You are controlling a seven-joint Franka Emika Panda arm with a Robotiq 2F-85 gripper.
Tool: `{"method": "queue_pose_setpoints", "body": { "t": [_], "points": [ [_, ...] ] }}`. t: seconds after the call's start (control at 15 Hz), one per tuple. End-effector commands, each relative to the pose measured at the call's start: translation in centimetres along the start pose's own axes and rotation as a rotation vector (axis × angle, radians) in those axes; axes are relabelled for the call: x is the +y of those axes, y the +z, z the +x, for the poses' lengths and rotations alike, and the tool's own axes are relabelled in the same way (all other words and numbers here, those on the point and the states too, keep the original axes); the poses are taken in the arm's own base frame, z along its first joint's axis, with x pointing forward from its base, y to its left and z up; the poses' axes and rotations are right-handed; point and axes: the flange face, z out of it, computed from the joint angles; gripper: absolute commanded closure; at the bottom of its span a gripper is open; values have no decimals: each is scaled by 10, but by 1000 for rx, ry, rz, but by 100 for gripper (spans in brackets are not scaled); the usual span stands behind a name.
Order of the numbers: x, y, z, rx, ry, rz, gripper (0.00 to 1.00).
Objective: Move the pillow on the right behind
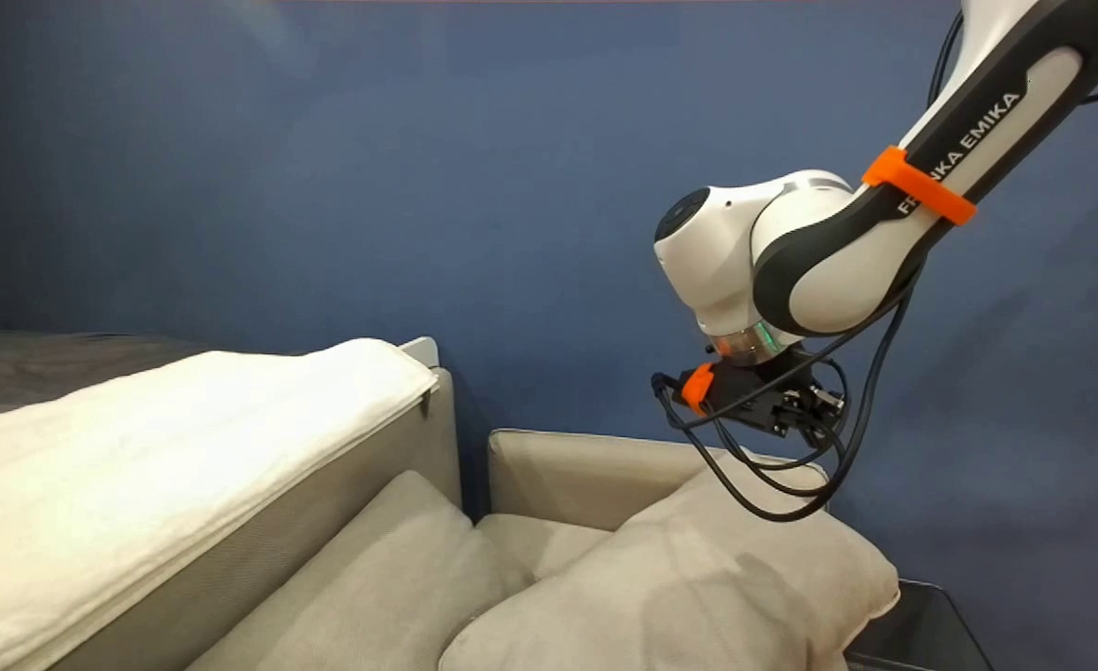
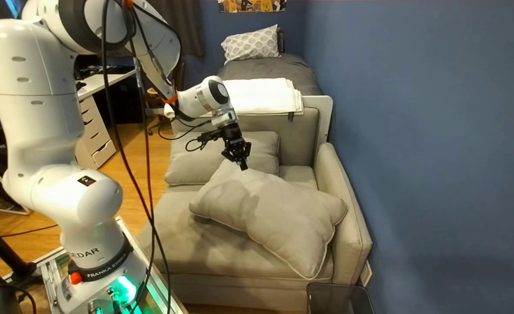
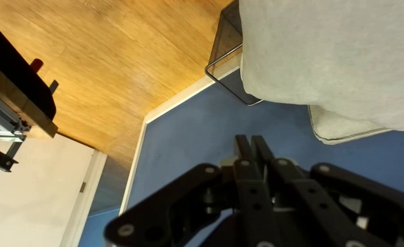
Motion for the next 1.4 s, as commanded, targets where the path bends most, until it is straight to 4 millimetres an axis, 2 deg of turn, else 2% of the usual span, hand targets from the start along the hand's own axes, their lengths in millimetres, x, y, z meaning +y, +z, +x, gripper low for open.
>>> {"method": "queue_pose_setpoints", "body": {
  "t": [0.0, 0.27, 0.33, 0.4, 0.47, 0.73, 1.0, 1.13, 1.33],
  "points": [
    [0, -1, 0, 0, 1, 0, 91],
    [0, -1, 0, 1, 1, 0, 91],
    [0, -1, 0, 1, 1, 0, 66],
    [0, -5, -5, -78, -47, 50, 65],
    [-5, -7, -9, -128, -70, 89, 58],
    [-40, -14, -19, -297, -149, 217, 32],
    [-80, -5, -25, -513, -221, 200, 4],
    [-99, 0, -28, -619, -248, 125, 0],
    [-133, 11, -30, -634, -223, 13, 0]
  ]
}}
